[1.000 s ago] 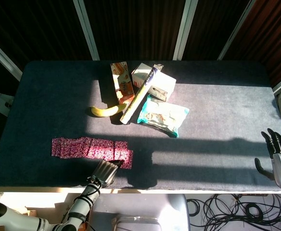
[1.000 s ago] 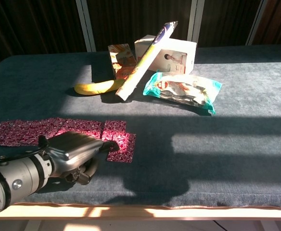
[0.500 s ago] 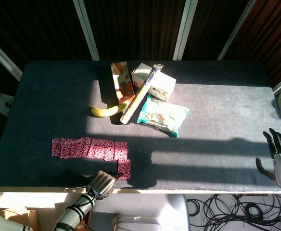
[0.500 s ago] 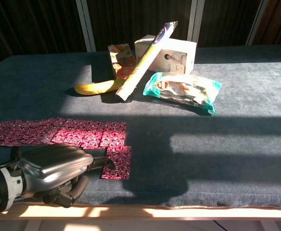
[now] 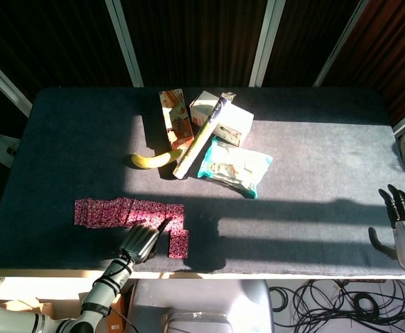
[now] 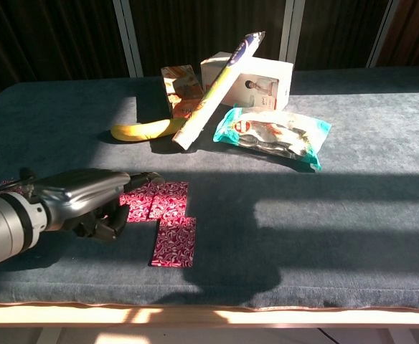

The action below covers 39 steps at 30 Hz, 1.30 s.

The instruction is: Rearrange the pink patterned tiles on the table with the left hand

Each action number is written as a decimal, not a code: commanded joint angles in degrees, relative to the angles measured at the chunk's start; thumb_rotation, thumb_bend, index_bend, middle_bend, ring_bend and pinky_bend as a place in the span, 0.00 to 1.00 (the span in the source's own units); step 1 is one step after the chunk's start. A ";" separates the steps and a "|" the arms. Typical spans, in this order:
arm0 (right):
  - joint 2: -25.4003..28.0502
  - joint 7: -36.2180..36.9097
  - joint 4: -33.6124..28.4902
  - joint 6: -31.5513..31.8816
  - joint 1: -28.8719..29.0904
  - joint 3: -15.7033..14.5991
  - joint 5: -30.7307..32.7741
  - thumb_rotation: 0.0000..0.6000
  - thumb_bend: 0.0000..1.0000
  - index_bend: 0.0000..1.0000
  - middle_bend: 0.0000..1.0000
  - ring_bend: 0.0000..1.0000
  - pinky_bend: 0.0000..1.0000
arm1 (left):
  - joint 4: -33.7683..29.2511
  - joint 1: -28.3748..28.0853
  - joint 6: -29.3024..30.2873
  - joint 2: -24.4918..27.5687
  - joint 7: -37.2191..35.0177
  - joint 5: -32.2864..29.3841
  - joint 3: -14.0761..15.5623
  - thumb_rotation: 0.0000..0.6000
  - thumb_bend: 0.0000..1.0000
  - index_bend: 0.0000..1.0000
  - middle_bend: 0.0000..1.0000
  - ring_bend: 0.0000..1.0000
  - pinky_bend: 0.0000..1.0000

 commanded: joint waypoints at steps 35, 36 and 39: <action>0.91 2.74 0.40 0.16 -0.33 0.45 0.57 1.00 0.36 0.00 0.00 0.00 0.05 | 6.99 -9.65 -5.88 -5.65 6.14 -17.44 -3.02 1.00 0.89 0.15 1.00 1.00 1.00; 0.95 2.84 0.42 0.19 -0.36 0.48 0.62 1.00 0.36 0.00 0.00 0.00 0.05 | 7.14 -9.96 -6.09 -5.86 6.21 -17.82 -3.14 1.00 0.89 0.15 1.00 1.00 1.00; 1.16 3.49 0.53 0.42 -0.52 0.59 0.71 1.00 0.36 0.00 0.00 0.00 0.05 | 7.88 -11.35 -6.85 -6.76 6.75 -19.63 -3.62 1.00 0.89 0.15 1.00 1.00 1.00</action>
